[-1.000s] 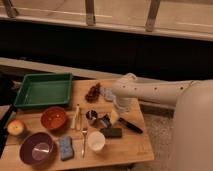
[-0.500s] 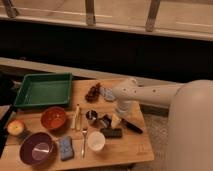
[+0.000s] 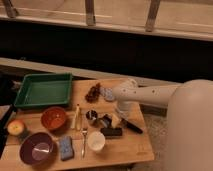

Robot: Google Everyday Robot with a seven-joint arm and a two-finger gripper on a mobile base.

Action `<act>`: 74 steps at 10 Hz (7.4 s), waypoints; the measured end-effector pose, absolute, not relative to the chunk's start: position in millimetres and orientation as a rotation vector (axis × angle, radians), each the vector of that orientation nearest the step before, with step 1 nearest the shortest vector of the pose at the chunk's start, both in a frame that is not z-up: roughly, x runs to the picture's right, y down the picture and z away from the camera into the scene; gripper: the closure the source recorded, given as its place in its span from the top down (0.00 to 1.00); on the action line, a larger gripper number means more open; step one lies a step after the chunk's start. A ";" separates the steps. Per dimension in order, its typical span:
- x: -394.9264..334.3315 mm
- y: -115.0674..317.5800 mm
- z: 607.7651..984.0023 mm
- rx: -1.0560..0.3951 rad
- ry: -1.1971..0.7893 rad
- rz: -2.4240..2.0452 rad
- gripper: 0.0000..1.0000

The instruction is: Wipe purple bowl with brush

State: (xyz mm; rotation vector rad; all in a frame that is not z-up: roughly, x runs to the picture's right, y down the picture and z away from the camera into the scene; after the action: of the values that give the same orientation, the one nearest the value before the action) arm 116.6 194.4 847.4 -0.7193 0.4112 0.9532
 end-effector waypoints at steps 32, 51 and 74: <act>-76.6 122.9 732.2 -0.649 -0.074 0.571 0.00; -242.4 199.8 687.4 -0.723 -0.294 0.079 0.00; -288.3 214.6 713.7 -0.759 -0.224 -0.047 0.00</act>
State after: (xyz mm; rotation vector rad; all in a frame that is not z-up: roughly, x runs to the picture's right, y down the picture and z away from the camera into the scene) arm -288.3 214.6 713.7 -0.7595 -0.2235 -0.0475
